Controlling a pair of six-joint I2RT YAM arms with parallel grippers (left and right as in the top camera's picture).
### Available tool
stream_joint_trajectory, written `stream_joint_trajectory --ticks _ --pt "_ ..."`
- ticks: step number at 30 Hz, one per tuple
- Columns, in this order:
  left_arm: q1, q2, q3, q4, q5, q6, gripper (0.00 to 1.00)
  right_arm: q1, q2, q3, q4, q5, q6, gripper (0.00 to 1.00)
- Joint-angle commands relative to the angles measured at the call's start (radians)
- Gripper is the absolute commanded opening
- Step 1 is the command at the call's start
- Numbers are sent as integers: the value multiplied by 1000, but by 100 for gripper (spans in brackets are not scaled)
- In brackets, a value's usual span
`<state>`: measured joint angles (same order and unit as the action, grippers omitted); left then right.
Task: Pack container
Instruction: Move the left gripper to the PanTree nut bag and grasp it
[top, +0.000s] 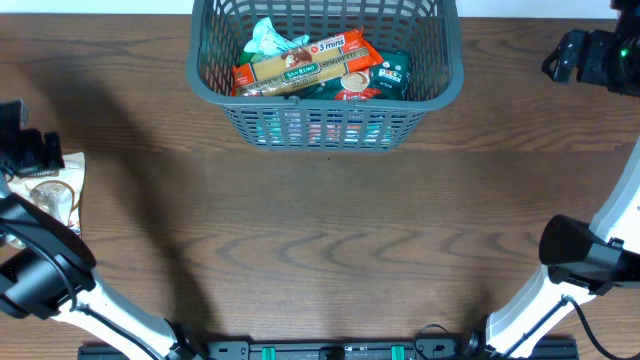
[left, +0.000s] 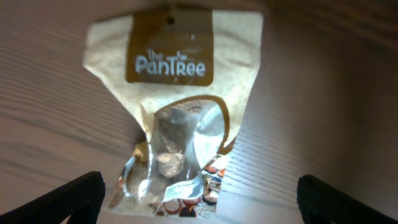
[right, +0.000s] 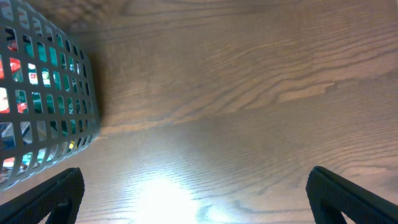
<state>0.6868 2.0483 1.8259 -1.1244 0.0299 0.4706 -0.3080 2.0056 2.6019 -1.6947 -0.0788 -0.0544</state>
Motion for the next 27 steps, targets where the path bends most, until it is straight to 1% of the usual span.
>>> stream_joint_trajectory --ticks 1,2,3,8,10,19,27 --pt "39 5 -26 20 42 27 98 8 11 -5 -2 -8 17 99" --pt "46 6 -31 26 42 27 100 8 11 -5 -3 -8 17 99" --pt "53 6 -37 36 42 27 98 8 11 -5 -3 -8 17 99" --pt "75 6 -81 93 72 27 99 8 11 -5 0 -8 43 99" --pt "77 6 -117 126 90 27 99 8 11 -5 0 -8 43 99" --pt "77 7 -313 308 90 27 98 8 11 -5 -3 -8 58 99" --pt "77 10 -435 433 90 27 99 8 11 -5 -3 -8 77 99"
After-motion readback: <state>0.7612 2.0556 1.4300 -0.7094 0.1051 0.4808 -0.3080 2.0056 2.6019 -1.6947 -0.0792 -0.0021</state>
